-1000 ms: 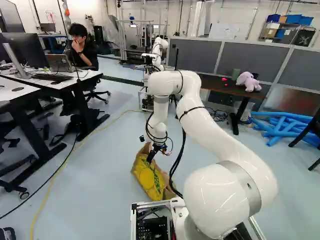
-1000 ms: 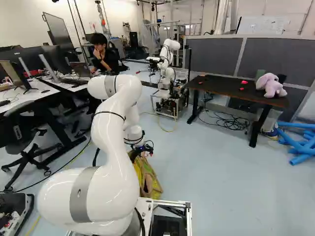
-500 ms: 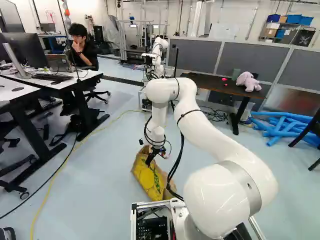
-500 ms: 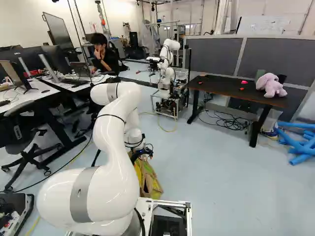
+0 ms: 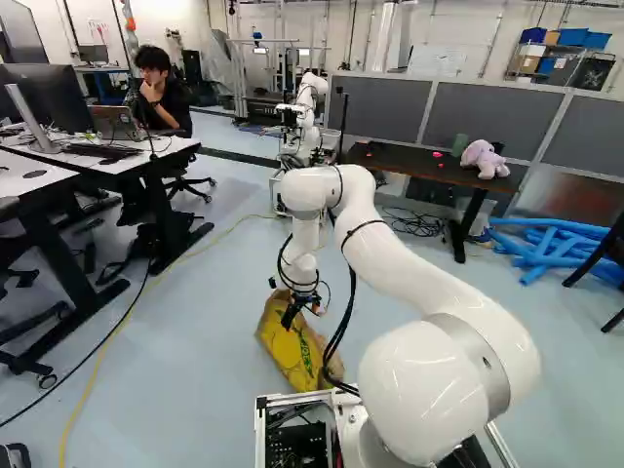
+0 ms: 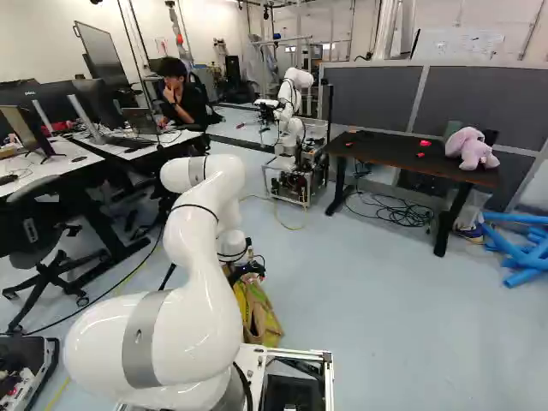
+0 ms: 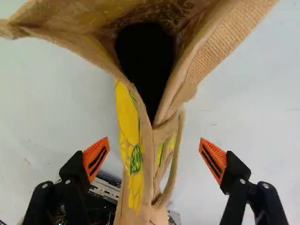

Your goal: Pick up the bag on the ground and place it on the table

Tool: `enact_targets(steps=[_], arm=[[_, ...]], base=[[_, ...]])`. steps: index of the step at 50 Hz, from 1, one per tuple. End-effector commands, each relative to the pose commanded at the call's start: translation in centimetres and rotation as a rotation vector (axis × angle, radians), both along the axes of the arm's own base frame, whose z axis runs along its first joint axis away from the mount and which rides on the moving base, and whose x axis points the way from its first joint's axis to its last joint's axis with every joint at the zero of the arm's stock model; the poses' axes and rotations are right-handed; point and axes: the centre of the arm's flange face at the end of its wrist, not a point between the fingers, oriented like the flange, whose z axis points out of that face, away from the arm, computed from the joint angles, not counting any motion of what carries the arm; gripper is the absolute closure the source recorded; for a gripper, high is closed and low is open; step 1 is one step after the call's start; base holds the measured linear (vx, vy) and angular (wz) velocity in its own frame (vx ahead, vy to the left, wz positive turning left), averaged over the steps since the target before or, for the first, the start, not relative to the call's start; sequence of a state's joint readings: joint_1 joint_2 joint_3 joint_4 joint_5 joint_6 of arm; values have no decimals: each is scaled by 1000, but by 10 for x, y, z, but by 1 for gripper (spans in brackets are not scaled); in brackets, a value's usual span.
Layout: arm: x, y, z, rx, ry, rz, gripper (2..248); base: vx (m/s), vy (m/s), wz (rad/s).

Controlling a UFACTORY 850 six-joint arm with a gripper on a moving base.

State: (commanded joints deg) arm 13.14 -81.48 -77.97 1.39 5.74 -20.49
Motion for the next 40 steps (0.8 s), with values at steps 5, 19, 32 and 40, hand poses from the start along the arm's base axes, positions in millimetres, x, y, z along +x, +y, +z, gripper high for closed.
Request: enact_targets(steps=[5,19,32,40], arm=[[0,2,-7,0,1,1,3],[0,7,-29,-1,3,10,3],[0,9,-39,-1,3,12,3],[0,9,-39,-1,3,12,23]], base=[[0,0,0],[0,0,0],[0,0,0],[0,0,0]])
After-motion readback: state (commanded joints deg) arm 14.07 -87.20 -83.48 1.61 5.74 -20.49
